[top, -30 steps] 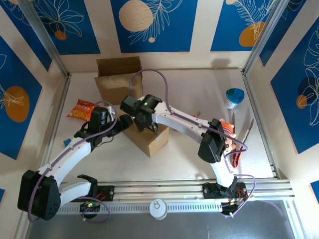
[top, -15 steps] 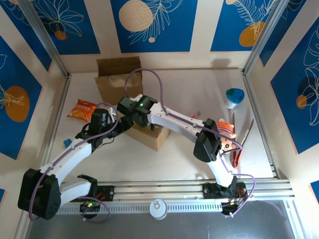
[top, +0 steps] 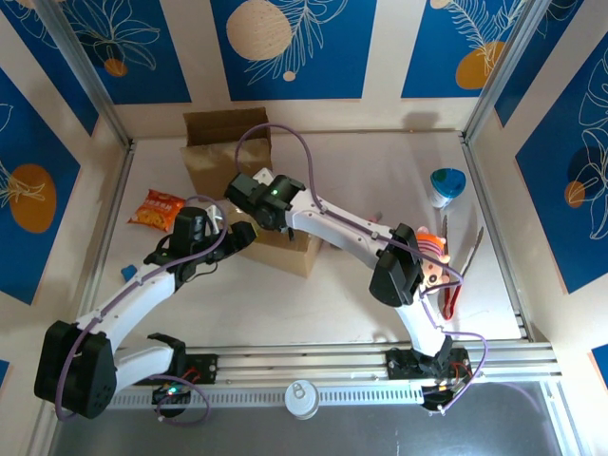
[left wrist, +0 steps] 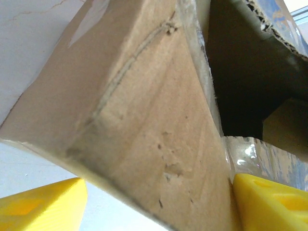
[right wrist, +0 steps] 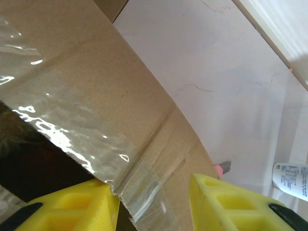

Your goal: Unpack the express box

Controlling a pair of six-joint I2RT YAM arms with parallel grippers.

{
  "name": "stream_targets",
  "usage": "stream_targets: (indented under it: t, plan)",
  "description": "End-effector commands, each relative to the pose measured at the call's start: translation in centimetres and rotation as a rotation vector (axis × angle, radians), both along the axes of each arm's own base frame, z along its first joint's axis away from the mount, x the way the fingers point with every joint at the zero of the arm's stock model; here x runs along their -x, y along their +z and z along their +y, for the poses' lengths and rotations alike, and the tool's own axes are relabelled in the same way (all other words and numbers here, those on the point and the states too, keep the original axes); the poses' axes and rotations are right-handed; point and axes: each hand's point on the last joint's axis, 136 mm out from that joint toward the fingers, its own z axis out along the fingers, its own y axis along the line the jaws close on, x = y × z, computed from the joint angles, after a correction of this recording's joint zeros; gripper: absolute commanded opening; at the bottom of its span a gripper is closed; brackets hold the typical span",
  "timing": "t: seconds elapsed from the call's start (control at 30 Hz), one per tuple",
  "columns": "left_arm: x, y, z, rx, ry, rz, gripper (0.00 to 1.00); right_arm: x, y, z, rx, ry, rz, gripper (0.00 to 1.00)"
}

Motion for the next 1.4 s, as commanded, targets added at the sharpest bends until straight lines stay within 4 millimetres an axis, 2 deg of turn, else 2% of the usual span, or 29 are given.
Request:
stream_targets:
  t: [0.0,0.17,0.3,0.57,0.63,0.8,0.87,1.03,1.37]
  plan:
    - [4.0,-4.6,1.4,-0.098,-0.049,0.176,0.78,-4.0,5.2,-3.7,-0.009,-0.096,-0.170,0.37]
    - [4.4,-4.5,1.6,-0.109,-0.052,0.177,0.78,-5.4,6.3,-3.8,-0.011,-0.080,-0.206,0.30]
    - [4.5,-4.5,1.7,-0.116,-0.052,0.176,0.79,-5.8,7.5,-3.5,-0.019,-0.064,-0.228,0.25]
    - [4.7,-4.5,1.7,-0.117,-0.059,0.177,0.79,-6.3,8.3,-3.3,-0.035,-0.042,-0.218,0.22]
    - [4.8,-4.5,1.7,-0.116,-0.059,0.177,0.79,-6.0,7.9,-3.1,-0.055,-0.029,-0.183,0.25]
    - [4.6,-4.1,1.6,-0.113,-0.066,0.168,0.79,-4.7,6.4,-2.3,-0.117,0.025,-0.058,0.51]
    - [4.4,-3.8,1.4,-0.110,-0.072,0.162,0.79,-4.5,5.9,-2.1,-0.128,0.041,-0.024,0.57]
    - [3.9,-2.4,1.1,-0.112,-0.092,0.138,0.79,-4.6,4.6,-2.0,-0.147,0.065,0.037,0.57]
    - [2.8,0.2,1.1,-0.162,-0.121,0.098,0.80,-3.6,2.6,0.8,-0.189,0.312,0.197,0.55]
